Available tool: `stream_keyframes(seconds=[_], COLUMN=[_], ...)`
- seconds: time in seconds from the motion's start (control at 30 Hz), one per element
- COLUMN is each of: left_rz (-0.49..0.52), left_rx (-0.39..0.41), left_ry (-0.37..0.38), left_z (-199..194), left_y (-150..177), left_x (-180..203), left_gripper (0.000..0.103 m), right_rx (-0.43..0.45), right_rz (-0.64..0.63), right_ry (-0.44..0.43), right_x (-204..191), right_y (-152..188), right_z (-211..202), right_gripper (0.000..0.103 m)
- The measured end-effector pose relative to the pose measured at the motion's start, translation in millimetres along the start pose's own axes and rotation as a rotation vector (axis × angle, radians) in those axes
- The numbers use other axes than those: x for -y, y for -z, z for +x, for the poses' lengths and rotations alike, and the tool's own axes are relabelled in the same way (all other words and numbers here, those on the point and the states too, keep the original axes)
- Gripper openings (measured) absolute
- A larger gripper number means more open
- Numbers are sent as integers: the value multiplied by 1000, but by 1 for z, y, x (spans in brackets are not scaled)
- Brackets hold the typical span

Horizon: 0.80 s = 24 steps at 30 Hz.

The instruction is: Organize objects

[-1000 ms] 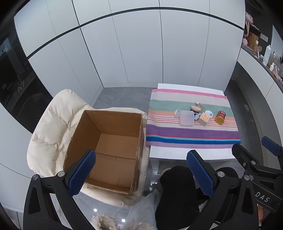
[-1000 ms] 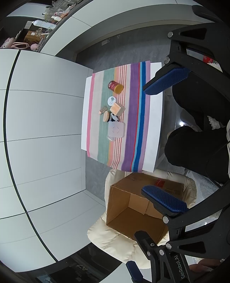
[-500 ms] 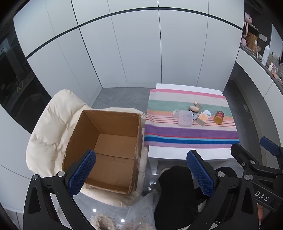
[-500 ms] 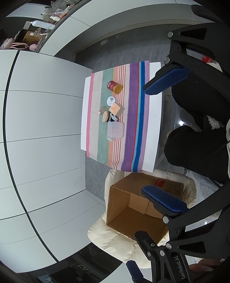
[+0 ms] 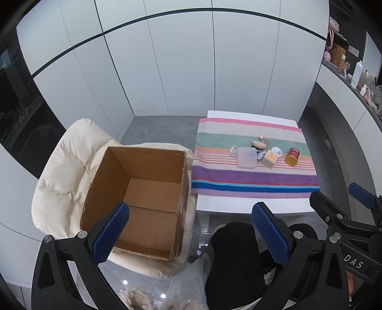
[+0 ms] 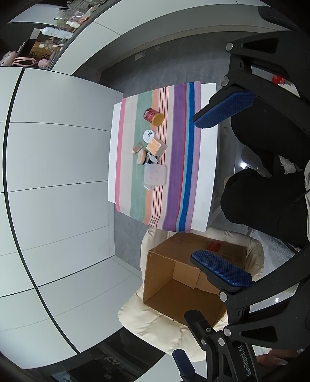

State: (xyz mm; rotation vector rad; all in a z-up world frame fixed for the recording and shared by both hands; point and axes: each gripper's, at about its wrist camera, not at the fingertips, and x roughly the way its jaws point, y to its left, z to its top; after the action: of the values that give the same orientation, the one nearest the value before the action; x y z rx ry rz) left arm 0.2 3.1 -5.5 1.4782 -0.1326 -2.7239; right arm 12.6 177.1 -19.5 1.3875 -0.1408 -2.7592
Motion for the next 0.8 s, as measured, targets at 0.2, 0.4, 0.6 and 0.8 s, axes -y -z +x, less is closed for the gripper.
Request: stream_keyframes(seconds=[0.2, 0.4, 0.6, 0.8], left_rz=[0, 2, -2, 2], left_rx=[-1, -7, -14, -12], left_ry=[0, -6, 12, 10], left_z=[1, 3, 4, 3], left_y=[0, -1, -1, 1], left_x=[0, 3, 1, 4], left_gripper=[103, 103, 103, 103], right_rx=[-1, -8, -3, -10], right_rz=[1, -1, -7, -18], right_ry=[-3, -5, 4, 1], right_x=[0, -1, -1, 0], right_y=[2, 2, 2, 3], right_z=[1, 3, 3, 4], right_gripper=[103, 103, 103, 103])
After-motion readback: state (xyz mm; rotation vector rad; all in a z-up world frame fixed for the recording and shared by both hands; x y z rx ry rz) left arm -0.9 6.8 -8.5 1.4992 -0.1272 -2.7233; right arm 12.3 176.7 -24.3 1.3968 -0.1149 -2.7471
